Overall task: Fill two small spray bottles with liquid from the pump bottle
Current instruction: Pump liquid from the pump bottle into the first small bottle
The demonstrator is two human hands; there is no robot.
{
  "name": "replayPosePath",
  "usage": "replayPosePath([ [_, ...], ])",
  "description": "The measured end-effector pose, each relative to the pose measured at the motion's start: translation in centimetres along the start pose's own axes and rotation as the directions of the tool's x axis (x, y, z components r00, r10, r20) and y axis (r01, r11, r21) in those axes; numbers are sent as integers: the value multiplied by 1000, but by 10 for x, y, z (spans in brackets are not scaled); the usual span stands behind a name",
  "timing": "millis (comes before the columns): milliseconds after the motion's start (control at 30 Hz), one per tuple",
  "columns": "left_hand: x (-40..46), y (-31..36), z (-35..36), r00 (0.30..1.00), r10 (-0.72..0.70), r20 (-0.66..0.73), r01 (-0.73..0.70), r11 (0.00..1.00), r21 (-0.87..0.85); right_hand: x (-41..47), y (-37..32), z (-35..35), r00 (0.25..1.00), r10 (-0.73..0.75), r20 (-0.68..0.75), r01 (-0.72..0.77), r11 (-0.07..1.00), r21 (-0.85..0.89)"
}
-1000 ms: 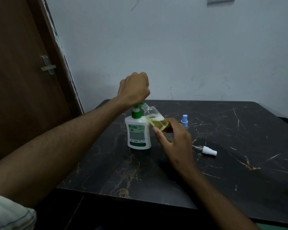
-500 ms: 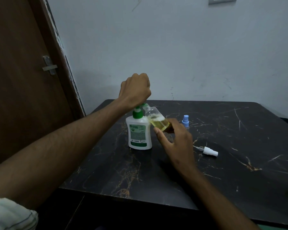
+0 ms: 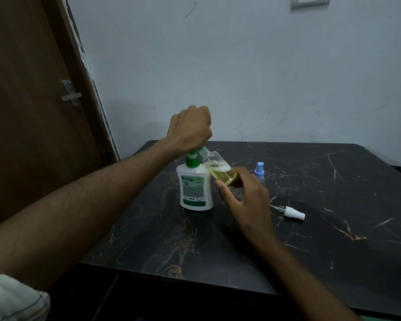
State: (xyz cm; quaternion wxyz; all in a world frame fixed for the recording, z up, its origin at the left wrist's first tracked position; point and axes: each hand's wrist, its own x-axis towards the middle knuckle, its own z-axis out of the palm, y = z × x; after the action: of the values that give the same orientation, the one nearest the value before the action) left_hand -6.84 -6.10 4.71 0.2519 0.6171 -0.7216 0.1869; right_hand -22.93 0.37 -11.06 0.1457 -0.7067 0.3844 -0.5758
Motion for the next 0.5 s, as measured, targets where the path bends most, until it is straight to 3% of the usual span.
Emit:
replayPosePath([
  [500, 3, 1, -4, 1000, 3, 19, -3, 1000, -2, 1, 2, 1, 1000, -24, -12, 24, 1000, -1],
])
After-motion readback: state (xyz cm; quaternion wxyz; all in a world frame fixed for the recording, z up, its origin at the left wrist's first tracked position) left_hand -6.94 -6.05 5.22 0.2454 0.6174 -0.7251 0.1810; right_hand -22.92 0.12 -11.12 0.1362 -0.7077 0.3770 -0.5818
